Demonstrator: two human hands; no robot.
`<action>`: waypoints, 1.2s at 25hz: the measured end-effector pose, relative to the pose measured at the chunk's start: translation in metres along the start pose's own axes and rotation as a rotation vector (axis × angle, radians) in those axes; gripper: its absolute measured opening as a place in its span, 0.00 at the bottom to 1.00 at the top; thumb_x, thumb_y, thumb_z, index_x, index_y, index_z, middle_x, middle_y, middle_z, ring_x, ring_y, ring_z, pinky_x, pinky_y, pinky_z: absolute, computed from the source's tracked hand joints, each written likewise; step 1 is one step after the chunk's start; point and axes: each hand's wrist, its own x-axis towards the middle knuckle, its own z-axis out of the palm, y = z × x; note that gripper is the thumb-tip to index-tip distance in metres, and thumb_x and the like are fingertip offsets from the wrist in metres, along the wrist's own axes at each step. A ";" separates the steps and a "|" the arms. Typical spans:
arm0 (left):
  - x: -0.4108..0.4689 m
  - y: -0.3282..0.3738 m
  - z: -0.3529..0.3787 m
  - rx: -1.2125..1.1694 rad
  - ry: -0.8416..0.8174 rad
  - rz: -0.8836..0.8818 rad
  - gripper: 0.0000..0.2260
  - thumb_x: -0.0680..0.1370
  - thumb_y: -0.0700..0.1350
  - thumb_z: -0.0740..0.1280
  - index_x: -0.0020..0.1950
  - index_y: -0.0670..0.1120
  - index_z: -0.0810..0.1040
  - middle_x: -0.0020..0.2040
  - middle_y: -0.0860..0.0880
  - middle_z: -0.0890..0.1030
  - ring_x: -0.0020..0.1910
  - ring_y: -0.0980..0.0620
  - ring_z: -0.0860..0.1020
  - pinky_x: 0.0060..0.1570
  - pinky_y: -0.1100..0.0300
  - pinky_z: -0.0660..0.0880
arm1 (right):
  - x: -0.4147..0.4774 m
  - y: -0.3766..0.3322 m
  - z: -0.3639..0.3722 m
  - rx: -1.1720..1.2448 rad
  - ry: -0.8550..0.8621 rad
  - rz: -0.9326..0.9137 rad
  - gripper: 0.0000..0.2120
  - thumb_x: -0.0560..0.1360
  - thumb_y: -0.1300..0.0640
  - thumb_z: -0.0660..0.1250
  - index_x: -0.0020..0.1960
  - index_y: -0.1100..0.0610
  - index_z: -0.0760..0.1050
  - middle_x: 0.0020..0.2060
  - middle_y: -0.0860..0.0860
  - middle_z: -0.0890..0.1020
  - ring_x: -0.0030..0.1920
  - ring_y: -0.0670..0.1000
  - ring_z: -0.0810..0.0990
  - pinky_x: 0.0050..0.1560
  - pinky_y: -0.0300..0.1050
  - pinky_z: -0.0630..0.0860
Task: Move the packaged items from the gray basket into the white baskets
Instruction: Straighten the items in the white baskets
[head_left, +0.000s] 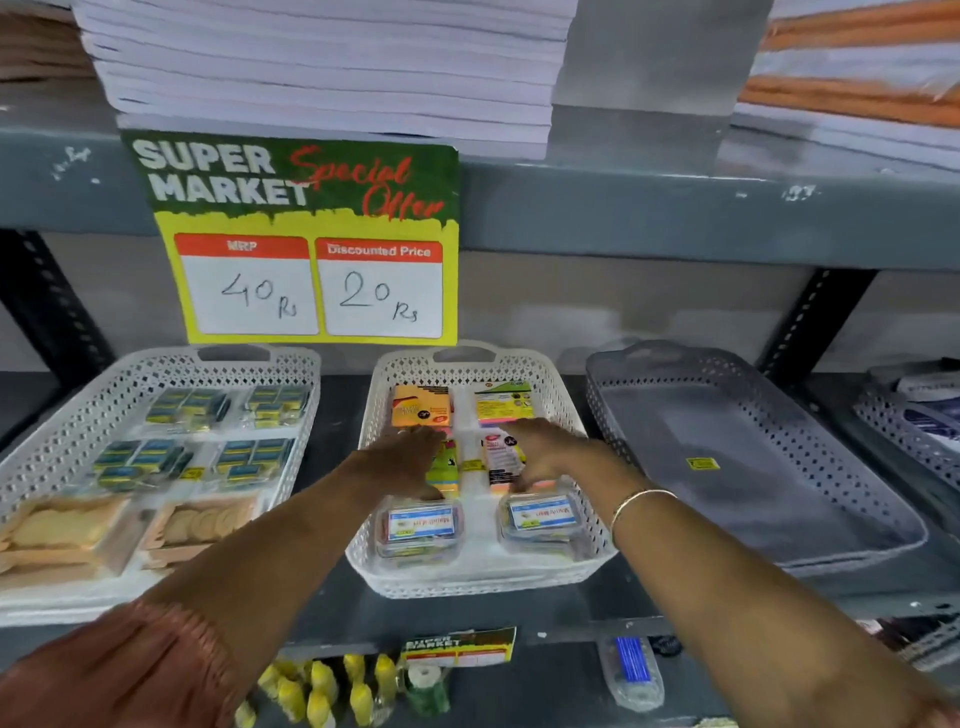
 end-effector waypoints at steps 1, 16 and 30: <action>0.003 0.000 0.002 0.009 0.001 0.019 0.34 0.70 0.50 0.73 0.70 0.42 0.63 0.68 0.42 0.71 0.66 0.42 0.69 0.67 0.47 0.65 | 0.001 0.002 0.001 0.009 0.008 -0.001 0.49 0.64 0.49 0.78 0.77 0.54 0.55 0.74 0.55 0.66 0.73 0.57 0.65 0.72 0.55 0.66; -0.103 -0.059 -0.071 -0.128 0.428 -0.117 0.29 0.76 0.50 0.66 0.73 0.44 0.59 0.73 0.44 0.63 0.70 0.44 0.64 0.65 0.52 0.65 | -0.014 -0.124 -0.067 0.207 0.283 -0.197 0.33 0.74 0.55 0.69 0.75 0.60 0.61 0.70 0.59 0.70 0.69 0.56 0.71 0.67 0.46 0.68; -0.244 -0.250 -0.002 0.068 0.031 -0.151 0.30 0.72 0.47 0.71 0.71 0.50 0.63 0.67 0.45 0.70 0.65 0.45 0.69 0.59 0.54 0.69 | -0.012 -0.346 0.033 -0.196 0.114 -0.190 0.30 0.76 0.53 0.66 0.75 0.59 0.59 0.70 0.60 0.69 0.69 0.61 0.70 0.66 0.54 0.70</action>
